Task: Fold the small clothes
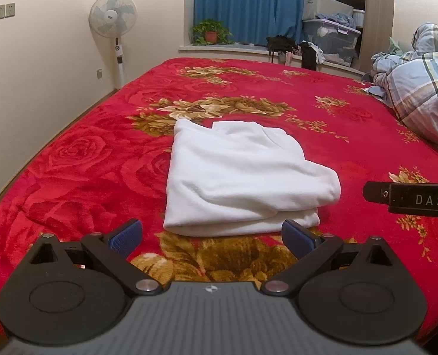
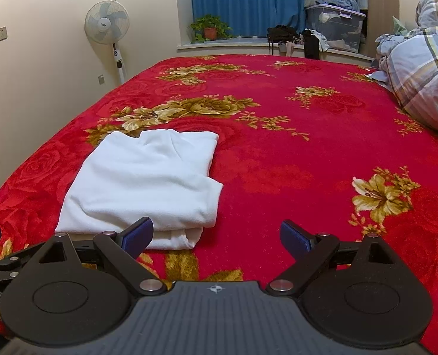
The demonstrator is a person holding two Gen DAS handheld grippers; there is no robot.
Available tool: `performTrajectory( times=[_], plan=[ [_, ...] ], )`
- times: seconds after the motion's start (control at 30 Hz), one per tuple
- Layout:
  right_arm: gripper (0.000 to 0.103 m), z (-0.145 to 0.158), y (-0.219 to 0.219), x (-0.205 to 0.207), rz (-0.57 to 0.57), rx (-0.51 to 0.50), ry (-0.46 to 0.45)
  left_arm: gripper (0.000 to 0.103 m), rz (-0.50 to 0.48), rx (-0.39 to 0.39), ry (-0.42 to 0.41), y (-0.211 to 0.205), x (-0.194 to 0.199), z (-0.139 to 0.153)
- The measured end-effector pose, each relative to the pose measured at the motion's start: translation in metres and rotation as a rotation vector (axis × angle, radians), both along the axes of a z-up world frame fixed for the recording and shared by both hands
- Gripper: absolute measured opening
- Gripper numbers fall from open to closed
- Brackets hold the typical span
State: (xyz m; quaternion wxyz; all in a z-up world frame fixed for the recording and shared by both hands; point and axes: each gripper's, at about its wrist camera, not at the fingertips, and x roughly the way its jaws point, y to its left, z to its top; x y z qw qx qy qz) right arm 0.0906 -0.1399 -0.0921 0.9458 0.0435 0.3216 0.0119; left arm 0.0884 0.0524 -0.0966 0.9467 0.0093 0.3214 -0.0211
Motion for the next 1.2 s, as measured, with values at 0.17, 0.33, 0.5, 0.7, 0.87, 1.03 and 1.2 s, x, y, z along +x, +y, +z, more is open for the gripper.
performTrajectory(
  times=[0.17, 0.33, 0.5, 0.7, 0.87, 1.03, 1.2],
  plan=[
    [0.093, -0.0003, 0.0014, 0.0014, 0.003, 0.001, -0.002, 0.101, 0.0, -0.004, -0.006, -0.0007, 0.0009, 0.0],
    [0.093, 0.0009, 0.0023, 0.0015, 0.007, -0.004, -0.007, 0.101, -0.001, -0.002, -0.008, -0.001, 0.0012, -0.0008],
    [0.093, 0.0016, 0.0039, 0.0003, 0.012, -0.013, -0.017, 0.101, 0.0, -0.004, -0.01, -0.0009, 0.0015, -0.0006],
    [0.093, 0.0011, 0.0048, -0.0001, 0.016, -0.017, -0.019, 0.101, 0.006, -0.005, -0.008, 0.0008, 0.0034, -0.0019],
    [0.093, 0.001, 0.0053, -0.0001, 0.015, -0.019, -0.022, 0.101, 0.006, -0.005, -0.008, 0.0008, 0.0036, -0.0021],
    [0.093, 0.0009, 0.0052, -0.0002, 0.016, -0.02, -0.022, 0.101, 0.006, -0.006, -0.008, 0.0007, 0.0035, -0.0021],
    [0.093, 0.0009, 0.0052, -0.0002, 0.015, -0.02, -0.023, 0.101, 0.006, -0.006, -0.007, 0.0009, 0.0039, -0.0023]
  ],
)
